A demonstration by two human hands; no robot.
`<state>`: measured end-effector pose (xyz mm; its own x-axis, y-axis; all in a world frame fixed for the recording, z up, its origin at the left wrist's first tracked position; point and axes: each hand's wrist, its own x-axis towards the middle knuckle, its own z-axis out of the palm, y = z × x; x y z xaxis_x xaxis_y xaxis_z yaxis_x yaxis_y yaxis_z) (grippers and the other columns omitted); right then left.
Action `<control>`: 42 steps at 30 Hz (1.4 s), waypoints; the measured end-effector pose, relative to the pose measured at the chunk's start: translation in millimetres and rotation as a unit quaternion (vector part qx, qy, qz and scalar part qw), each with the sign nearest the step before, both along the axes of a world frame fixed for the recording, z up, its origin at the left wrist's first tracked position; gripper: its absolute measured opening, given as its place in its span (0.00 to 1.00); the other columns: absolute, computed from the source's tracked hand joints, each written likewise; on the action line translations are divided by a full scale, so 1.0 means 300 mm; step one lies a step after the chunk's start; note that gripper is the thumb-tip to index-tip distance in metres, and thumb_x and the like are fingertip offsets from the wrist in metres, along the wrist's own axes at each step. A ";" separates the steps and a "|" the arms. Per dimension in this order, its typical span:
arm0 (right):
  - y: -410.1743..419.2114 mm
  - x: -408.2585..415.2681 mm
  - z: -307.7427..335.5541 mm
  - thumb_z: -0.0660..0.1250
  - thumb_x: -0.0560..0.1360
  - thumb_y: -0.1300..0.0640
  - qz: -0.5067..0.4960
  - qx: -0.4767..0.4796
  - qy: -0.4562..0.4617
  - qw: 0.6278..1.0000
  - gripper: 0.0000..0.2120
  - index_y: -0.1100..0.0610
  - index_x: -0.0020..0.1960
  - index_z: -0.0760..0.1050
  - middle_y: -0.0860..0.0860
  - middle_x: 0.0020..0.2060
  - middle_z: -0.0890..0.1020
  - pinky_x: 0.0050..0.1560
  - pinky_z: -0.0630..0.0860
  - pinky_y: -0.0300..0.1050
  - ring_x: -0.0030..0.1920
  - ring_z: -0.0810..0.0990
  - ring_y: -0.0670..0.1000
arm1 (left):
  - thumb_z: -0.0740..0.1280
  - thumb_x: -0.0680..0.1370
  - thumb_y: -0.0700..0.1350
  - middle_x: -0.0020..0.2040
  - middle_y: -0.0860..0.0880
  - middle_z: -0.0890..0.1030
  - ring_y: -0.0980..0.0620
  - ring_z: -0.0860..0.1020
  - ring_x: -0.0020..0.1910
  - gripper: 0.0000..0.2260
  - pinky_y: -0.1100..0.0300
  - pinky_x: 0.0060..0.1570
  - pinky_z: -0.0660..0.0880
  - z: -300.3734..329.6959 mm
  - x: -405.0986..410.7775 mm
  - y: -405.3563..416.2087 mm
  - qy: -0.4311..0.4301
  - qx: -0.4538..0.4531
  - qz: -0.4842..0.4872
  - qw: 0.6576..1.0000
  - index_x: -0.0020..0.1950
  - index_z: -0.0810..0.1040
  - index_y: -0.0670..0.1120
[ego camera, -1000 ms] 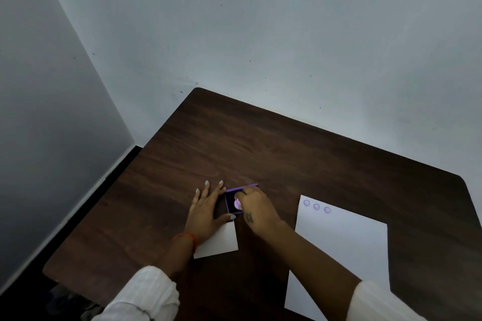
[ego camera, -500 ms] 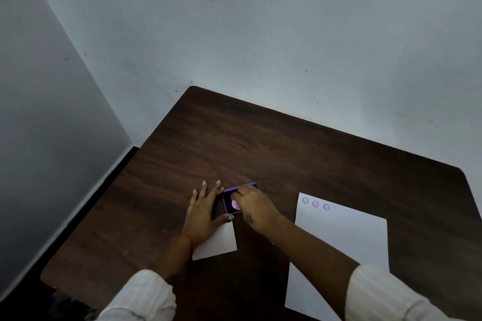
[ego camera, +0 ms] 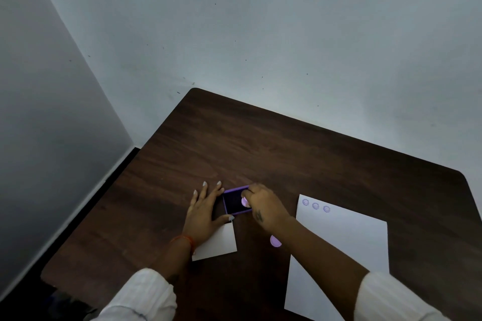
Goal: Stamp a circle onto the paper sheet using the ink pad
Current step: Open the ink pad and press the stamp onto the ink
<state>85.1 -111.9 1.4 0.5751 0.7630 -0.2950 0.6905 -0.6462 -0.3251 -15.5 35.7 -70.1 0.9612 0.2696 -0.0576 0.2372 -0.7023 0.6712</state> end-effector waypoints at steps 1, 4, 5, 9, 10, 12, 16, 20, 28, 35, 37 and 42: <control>-0.005 -0.002 -0.003 0.57 0.79 0.61 0.004 -0.003 -0.003 1.000 0.12 0.63 0.60 0.71 0.60 0.61 0.75 0.63 0.70 0.49 0.62 0.73 0.57 | 0.68 0.71 0.58 0.77 0.52 0.56 0.53 0.43 0.75 0.34 0.50 0.74 0.40 -0.001 0.000 0.000 -0.002 0.000 0.000 1.000 0.72 0.61 0.50; 0.003 -0.007 -0.011 0.59 0.78 0.62 -0.040 0.030 -0.010 0.999 0.11 0.63 0.57 0.73 0.60 0.58 0.77 0.60 0.73 0.50 0.58 0.75 0.57 | 0.68 0.71 0.59 0.77 0.53 0.55 0.55 0.42 0.73 0.34 0.51 0.74 0.40 -0.007 0.001 0.002 -0.005 0.006 0.000 1.000 0.73 0.60 0.50; 0.005 -0.011 -0.016 0.59 0.77 0.63 -0.052 0.045 -0.015 0.997 0.10 0.63 0.56 0.74 0.60 0.57 0.77 0.60 0.73 0.50 0.58 0.75 0.57 | 0.68 0.71 0.59 0.77 0.53 0.55 0.56 0.41 0.73 0.34 0.51 0.74 0.40 -0.008 0.001 0.003 -0.005 0.008 -0.001 1.000 0.73 0.60 0.51; -0.010 0.017 -0.023 0.58 0.78 0.60 0.011 0.018 -0.007 1.000 0.12 0.62 0.59 0.73 0.59 0.59 0.76 0.62 0.72 0.49 0.60 0.74 0.56 | 0.67 0.71 0.60 0.77 0.53 0.54 0.57 0.40 0.72 0.34 0.52 0.74 0.39 -0.010 0.003 0.002 -0.005 0.006 -0.003 1.000 0.73 0.59 0.51; -0.012 0.035 -0.022 0.58 0.79 0.60 0.037 0.010 -0.005 0.999 0.12 0.62 0.60 0.73 0.59 0.60 0.76 0.62 0.72 0.49 0.61 0.74 0.56 | 0.67 0.71 0.59 0.77 0.53 0.54 0.57 0.40 0.72 0.34 0.52 0.74 0.39 -0.009 0.004 0.000 -0.005 0.008 -0.003 1.000 0.73 0.59 0.51; -0.010 0.050 -0.021 0.58 0.78 0.60 0.046 0.001 0.002 0.999 0.12 0.62 0.59 0.73 0.59 0.59 0.77 0.61 0.72 0.50 0.60 0.74 0.57 | 0.68 0.71 0.59 0.77 0.53 0.54 0.57 0.40 0.72 0.34 0.52 0.74 0.39 -0.011 0.003 0.000 -0.006 0.007 -0.002 1.000 0.73 0.59 0.51; 0.011 0.003 -0.040 0.61 0.77 0.60 -0.064 0.044 0.016 0.997 0.10 0.61 0.56 0.75 0.58 0.56 0.78 0.58 0.72 0.48 0.57 0.76 0.55 | 0.68 0.71 0.59 0.77 0.54 0.54 0.58 0.40 0.72 0.34 0.53 0.73 0.39 -0.012 0.001 0.000 -0.006 0.008 -0.001 1.000 0.73 0.58 0.51; 0.022 0.071 0.015 0.61 0.73 0.62 -0.102 0.020 0.079 0.991 0.10 0.67 0.46 0.78 0.63 0.44 0.80 0.44 0.73 0.49 0.44 0.78 0.62 | 0.68 0.71 0.59 0.77 0.54 0.54 0.57 0.40 0.73 0.34 0.52 0.74 0.39 -0.001 0.001 0.003 0.003 0.005 -0.008 1.000 0.73 0.59 0.51; -0.045 0.034 -0.048 0.57 0.78 0.61 -0.017 0.015 -0.042 0.999 0.12 0.63 0.59 0.71 0.61 0.59 0.76 0.58 0.72 0.50 0.59 0.74 0.59 | 0.67 0.72 0.59 0.77 0.53 0.54 0.54 0.42 0.75 0.34 0.52 0.74 0.39 0.000 -0.003 0.004 0.008 0.005 -0.006 1.000 0.73 0.58 0.51; -0.029 0.035 -0.062 0.59 0.78 0.60 -0.086 0.058 -0.019 0.994 0.12 0.63 0.58 0.74 0.59 0.57 0.78 0.59 0.73 0.46 0.57 0.76 0.56 | 0.67 0.71 0.59 0.77 0.54 0.54 0.58 0.40 0.72 0.34 0.52 0.74 0.39 -0.009 -0.002 0.003 0.006 0.006 -0.004 1.000 0.73 0.58 0.52; -0.053 0.041 -0.063 0.58 0.78 0.60 -0.022 0.065 -0.033 0.997 0.12 0.63 0.59 0.73 0.59 0.59 0.77 0.60 0.71 0.46 0.59 0.75 0.56 | 0.67 0.71 0.59 0.77 0.54 0.54 0.57 0.40 0.72 0.34 0.52 0.74 0.39 -0.011 -0.001 0.005 0.002 0.009 -0.003 1.000 0.73 0.58 0.51; -0.055 0.074 -0.045 0.59 0.77 0.63 -0.019 0.097 -0.011 0.995 0.10 0.65 0.52 0.77 0.60 0.52 0.80 0.52 0.70 0.42 0.52 0.78 0.57 | 0.68 0.71 0.59 0.77 0.54 0.54 0.57 0.40 0.72 0.34 0.51 0.74 0.40 -0.008 0.003 0.003 0.004 0.012 -0.006 1.000 0.73 0.59 0.51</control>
